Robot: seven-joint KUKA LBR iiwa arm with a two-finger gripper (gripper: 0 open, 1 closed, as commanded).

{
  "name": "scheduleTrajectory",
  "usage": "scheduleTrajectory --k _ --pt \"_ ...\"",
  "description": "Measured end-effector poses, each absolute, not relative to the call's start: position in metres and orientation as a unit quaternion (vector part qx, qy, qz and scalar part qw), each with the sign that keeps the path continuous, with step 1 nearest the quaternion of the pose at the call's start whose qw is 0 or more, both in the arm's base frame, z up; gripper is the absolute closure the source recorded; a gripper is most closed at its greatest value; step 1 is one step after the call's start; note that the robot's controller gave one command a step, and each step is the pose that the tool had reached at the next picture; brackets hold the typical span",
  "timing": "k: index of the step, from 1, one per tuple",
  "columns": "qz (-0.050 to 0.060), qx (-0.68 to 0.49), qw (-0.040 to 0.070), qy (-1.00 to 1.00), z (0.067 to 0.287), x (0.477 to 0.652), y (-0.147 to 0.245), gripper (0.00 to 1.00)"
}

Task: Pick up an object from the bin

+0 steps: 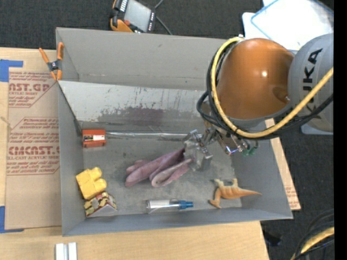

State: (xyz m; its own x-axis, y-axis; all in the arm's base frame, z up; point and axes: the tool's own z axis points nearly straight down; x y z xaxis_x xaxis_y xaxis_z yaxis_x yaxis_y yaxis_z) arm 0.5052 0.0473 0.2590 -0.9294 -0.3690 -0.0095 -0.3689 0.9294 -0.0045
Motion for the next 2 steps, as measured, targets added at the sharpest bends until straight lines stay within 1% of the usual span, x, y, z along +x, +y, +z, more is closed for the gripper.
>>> scheduleTrajectory --k 1,2 --pt "-0.001 -0.211 0.009 0.977 0.162 0.511 0.030 1.00" --pt "-0.002 -0.238 0.005 0.971 0.135 0.509 0.034 1.00"
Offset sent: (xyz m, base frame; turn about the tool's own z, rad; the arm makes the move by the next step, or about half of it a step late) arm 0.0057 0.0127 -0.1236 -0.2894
